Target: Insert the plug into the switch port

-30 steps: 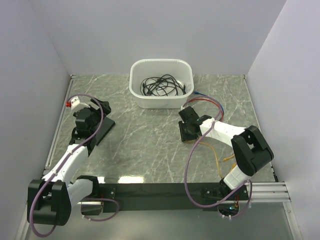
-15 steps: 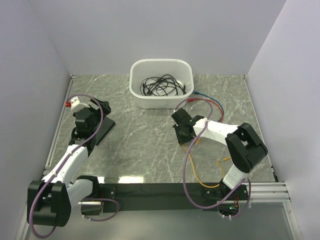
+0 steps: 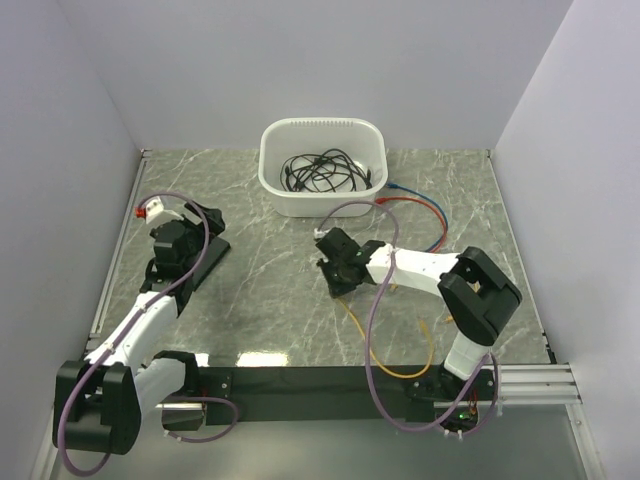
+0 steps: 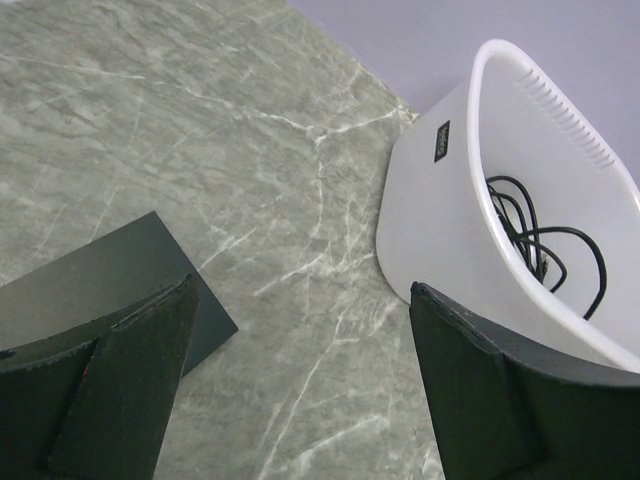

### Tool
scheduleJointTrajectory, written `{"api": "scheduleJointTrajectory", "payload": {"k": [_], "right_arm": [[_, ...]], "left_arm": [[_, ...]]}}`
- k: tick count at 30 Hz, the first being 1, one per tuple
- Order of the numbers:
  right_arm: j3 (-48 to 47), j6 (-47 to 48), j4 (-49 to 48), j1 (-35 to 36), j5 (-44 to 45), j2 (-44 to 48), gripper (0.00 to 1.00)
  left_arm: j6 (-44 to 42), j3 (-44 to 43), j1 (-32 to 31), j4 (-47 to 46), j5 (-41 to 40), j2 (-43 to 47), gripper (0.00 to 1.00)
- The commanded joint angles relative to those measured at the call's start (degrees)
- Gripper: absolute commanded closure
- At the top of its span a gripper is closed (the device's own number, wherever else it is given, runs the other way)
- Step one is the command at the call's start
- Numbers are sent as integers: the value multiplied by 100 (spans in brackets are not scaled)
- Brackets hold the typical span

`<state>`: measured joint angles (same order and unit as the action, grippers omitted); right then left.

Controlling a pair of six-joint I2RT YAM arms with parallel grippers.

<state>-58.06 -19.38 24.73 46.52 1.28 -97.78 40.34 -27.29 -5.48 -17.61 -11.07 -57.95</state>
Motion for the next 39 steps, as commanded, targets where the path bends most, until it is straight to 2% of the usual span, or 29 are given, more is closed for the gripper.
{"api": "scheduleJointTrajectory", "payload": {"k": [1,4,7,10,11,13,18,28,34,39], "right_arm": [[-109,144,-915,242,-566,4,97],[-126,381,-1329,427,-848,22,99],[-293,724,-1453,796,-971,-153,98],[-592,935,-1200,1157,-823,-504,81],[-644,944,-1147,1236,-596,-584,70],[-698,874,-1093,1324,-515,-768,57],[-408,646,-1269,1333,-514,-673,45],[-241,558,-1129,1307,-401,-225,42],[-13,540,-1049,1184,-286,30,50],[216,593,-1111,1166,-321,154,51]], "left_arm": [[88,48,-68,-129,166,100,8],[97,74,-129,-68,228,135,9],[123,145,-208,-24,272,205,10],[176,276,-314,3,263,302,10],[194,329,-349,11,263,320,10],[211,364,-384,64,255,346,10],[220,408,-481,135,228,416,11],[194,400,-551,257,132,530,10],[132,417,-560,354,79,636,10],[150,452,-560,328,105,636,10]]}}
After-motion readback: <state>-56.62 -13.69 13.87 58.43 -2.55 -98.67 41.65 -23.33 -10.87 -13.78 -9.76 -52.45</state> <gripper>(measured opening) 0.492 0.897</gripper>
